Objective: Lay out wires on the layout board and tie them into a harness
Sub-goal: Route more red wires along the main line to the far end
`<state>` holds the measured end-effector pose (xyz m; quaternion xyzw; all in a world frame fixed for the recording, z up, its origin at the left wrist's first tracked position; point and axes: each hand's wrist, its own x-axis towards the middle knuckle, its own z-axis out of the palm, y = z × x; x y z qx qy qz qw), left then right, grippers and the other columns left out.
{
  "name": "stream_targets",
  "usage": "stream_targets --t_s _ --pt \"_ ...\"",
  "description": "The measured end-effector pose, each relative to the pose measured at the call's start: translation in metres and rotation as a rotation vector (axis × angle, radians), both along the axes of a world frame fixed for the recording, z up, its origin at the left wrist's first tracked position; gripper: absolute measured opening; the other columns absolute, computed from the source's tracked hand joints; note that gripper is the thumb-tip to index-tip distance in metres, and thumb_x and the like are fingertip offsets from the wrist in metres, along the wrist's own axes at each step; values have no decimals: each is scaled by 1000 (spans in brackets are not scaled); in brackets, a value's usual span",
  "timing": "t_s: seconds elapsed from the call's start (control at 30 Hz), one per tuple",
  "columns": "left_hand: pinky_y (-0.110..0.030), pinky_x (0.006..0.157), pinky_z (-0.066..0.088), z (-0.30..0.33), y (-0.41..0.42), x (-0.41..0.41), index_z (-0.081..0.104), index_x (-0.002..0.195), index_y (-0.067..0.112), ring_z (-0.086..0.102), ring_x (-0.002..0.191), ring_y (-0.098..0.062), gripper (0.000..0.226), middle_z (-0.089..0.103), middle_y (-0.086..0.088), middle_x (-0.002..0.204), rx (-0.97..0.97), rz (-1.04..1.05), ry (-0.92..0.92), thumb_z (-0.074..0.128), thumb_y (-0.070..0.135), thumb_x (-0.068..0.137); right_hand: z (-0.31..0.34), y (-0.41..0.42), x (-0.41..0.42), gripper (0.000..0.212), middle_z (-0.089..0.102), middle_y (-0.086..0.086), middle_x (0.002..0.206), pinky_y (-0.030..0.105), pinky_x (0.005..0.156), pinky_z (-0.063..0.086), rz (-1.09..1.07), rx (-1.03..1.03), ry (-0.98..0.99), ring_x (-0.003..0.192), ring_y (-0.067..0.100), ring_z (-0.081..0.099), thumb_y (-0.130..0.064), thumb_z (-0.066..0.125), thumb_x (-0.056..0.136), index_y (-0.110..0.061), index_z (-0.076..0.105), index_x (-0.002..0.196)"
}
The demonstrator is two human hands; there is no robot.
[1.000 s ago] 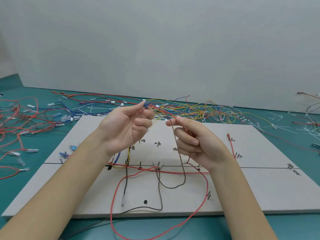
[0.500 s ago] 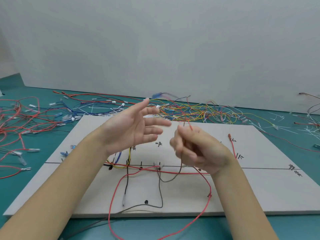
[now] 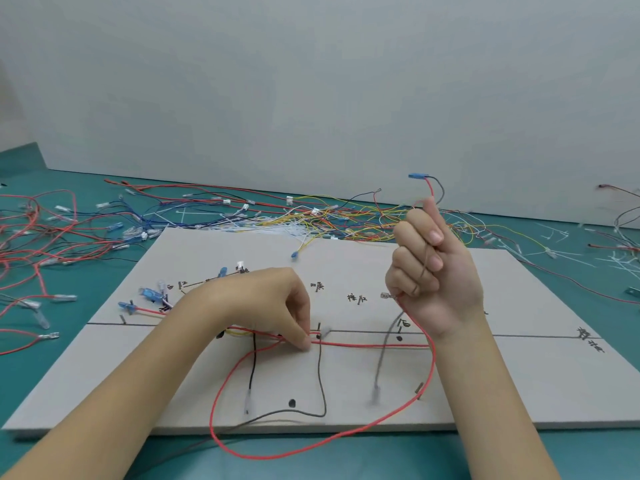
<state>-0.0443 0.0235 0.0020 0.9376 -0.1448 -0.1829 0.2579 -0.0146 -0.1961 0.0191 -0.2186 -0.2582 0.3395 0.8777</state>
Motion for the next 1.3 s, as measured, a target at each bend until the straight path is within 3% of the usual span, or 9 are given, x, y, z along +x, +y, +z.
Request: stream_targets --t_s 0.1,0.33,0.5,0.63,0.7,0.8,0.93,1.03,1.3 --pt "-19 61 43 5 -2 -1 74 77 21 56 58 -2 14 66 10 64 -112 -34 16 78 35 78 0 -1 1 52 32 2 51 24 38 7 106 60 92 36 11 13 -35 24 106 -7 48 70" --pt "-19 53 46 29 1 -10 69 74 20 61 54 -14 10 68 -5 68 -697 -124 196 71 15 82 1 -1 2 50 34 3 49 24 37 7 162 28 129 35 10 13 -33 25 106 -6 50 71" --pt "-18 60 53 24 -5 -15 73 91 20 72 73 -14 16 75 -6 87 -612 -404 486 67 6 88 -1 0 3 49 32 2 45 23 36 4 190 -31 93 32 10 12 -31 32 104 -7 51 67" --pt "-19 68 54 25 -5 -17 66 110 2 72 93 -22 22 68 -21 114 -453 -704 728 61 9 90 -2 1 -1 41 31 -3 38 22 33 6 137 -244 -79 28 11 21 -35 52 96 -15 54 60" --pt "-19 67 54 28 -3 -17 72 103 9 72 86 -18 19 72 -13 107 -461 -616 627 61 20 92 -2 3 -4 41 38 -5 35 19 30 11 127 -347 -136 27 10 20 -36 54 93 -17 55 58" --pt "-19 56 50 30 -1 -12 76 82 19 66 65 -14 33 73 -4 87 -591 -186 359 58 45 92 -3 7 -7 44 42 -3 35 17 29 13 111 -468 -184 24 6 22 -34 48 94 -15 56 55" --pt "-19 47 49 27 -5 -3 72 99 13 65 60 -15 64 73 -9 88 -843 226 295 49 68 75 -3 13 -13 47 42 -1 34 11 30 17 111 -649 -314 23 3 27 -30 47 94 -13 57 51" --pt "-20 48 51 24 -12 1 69 108 12 66 59 -13 69 74 -6 87 -966 321 227 50 69 74 -3 17 -17 52 42 1 31 19 32 17 177 -794 -462 22 6 26 -27 44 96 -13 58 48" --pt "-17 51 52 33 8 3 78 80 21 63 59 -7 25 63 4 64 -1215 254 110 62 40 81 -5 22 -20 46 38 -2 33 20 35 11 219 -1051 -626 29 8 22 -40 47 97 -16 71 66"
